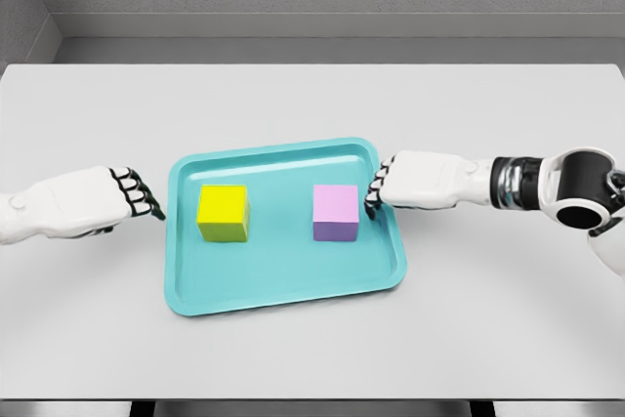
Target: Push two cubes
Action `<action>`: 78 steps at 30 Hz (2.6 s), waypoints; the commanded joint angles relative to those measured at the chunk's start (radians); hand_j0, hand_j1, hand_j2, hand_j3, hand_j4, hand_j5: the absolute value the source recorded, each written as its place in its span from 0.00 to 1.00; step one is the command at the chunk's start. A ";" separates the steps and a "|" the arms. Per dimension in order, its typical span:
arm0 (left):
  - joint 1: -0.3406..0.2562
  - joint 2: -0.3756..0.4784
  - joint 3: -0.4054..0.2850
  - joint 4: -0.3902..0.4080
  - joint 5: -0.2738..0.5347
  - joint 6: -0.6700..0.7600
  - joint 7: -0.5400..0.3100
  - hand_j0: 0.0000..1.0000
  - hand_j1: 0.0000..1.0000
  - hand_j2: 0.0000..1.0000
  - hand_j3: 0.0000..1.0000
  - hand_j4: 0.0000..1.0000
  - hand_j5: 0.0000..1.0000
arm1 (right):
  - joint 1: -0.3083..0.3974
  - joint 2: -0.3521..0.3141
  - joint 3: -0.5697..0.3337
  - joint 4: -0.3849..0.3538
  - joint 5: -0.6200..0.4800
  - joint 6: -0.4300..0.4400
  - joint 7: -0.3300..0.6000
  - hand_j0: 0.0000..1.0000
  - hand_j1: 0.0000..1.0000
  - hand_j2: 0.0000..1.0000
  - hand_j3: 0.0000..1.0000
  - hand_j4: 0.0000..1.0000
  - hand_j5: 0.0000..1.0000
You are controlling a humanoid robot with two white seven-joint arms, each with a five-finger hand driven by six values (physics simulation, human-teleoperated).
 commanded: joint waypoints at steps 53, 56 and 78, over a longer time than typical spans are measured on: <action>-0.025 -0.123 -0.024 -0.029 0.007 0.002 -0.053 0.78 0.78 0.78 0.78 0.78 0.78 | -0.113 0.129 0.044 0.174 0.051 0.002 0.000 0.54 0.54 0.54 0.54 0.54 0.54; -0.026 -0.123 -0.024 -0.029 0.007 0.002 -0.053 0.78 0.78 0.78 0.78 0.78 0.78 | -0.115 0.155 0.046 0.202 0.063 0.002 0.000 0.54 0.54 0.54 0.54 0.54 0.54; -0.041 -0.174 -0.024 -0.033 0.008 0.002 -0.061 0.78 0.78 0.78 0.78 0.78 0.78 | -0.114 0.132 0.036 0.228 0.070 0.002 0.000 0.55 0.55 0.55 0.55 0.55 0.55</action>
